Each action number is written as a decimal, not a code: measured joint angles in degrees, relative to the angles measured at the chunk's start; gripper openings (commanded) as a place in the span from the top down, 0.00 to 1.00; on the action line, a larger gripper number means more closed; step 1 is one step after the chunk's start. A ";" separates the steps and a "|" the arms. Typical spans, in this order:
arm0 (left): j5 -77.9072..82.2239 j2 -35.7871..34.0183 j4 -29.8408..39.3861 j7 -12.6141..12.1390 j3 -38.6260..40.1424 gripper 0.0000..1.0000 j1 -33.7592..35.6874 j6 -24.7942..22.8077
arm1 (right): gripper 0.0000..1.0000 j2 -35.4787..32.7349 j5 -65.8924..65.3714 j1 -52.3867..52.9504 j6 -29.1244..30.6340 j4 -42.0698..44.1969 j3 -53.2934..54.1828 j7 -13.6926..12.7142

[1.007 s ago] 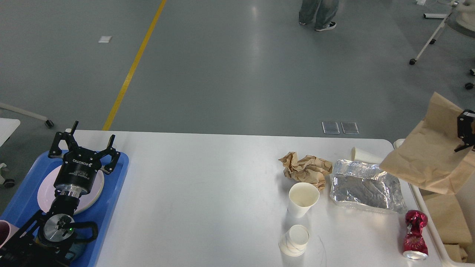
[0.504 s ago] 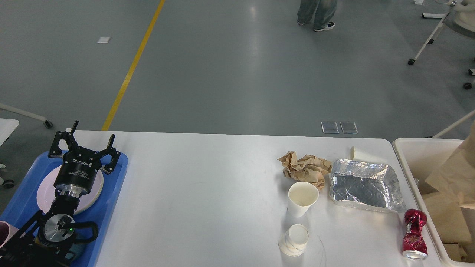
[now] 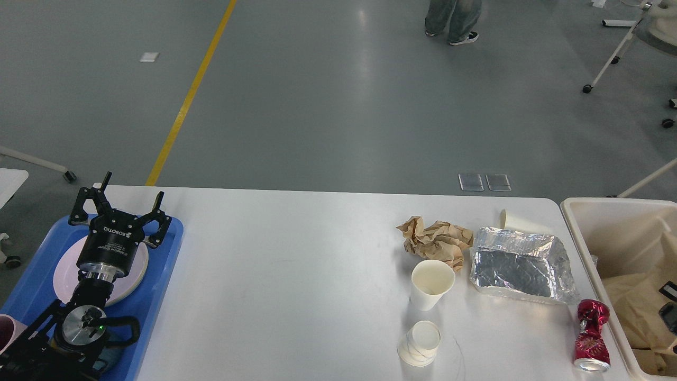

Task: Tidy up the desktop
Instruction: 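Lift the paper bag and drop it into the white bin, then raise the right gripper and move it over the white paper cups, then lower the right gripper and grasp the farther white paper cup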

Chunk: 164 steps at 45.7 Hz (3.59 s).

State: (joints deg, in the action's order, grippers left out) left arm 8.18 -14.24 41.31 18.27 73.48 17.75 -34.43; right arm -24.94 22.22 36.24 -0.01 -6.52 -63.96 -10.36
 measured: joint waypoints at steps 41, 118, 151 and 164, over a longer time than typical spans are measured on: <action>0.00 0.00 -0.01 0.00 0.00 0.04 0.00 0.02 | 0.00 4.83 -0.05 -4.66 -5.49 -0.19 3.94 0.07; 0.00 0.00 0.01 -0.08 0.00 0.04 0.00 0.01 | 0.00 -4.79 -19.21 85.89 49.06 -78.13 -5.85 -2.54; 0.00 0.00 0.02 -0.08 0.00 0.04 0.00 -0.04 | 0.09 6.27 -15.62 77.69 27.81 -78.44 3.41 -2.43; -0.01 0.00 0.01 -0.08 0.00 0.04 0.00 -0.04 | 0.09 11.90 -13.88 59.17 19.63 -67.46 6.64 -2.42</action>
State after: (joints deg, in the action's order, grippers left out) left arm 8.16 -14.24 41.32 18.19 73.48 17.76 -34.47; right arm -13.04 8.34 95.42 19.62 -73.98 -57.32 -12.78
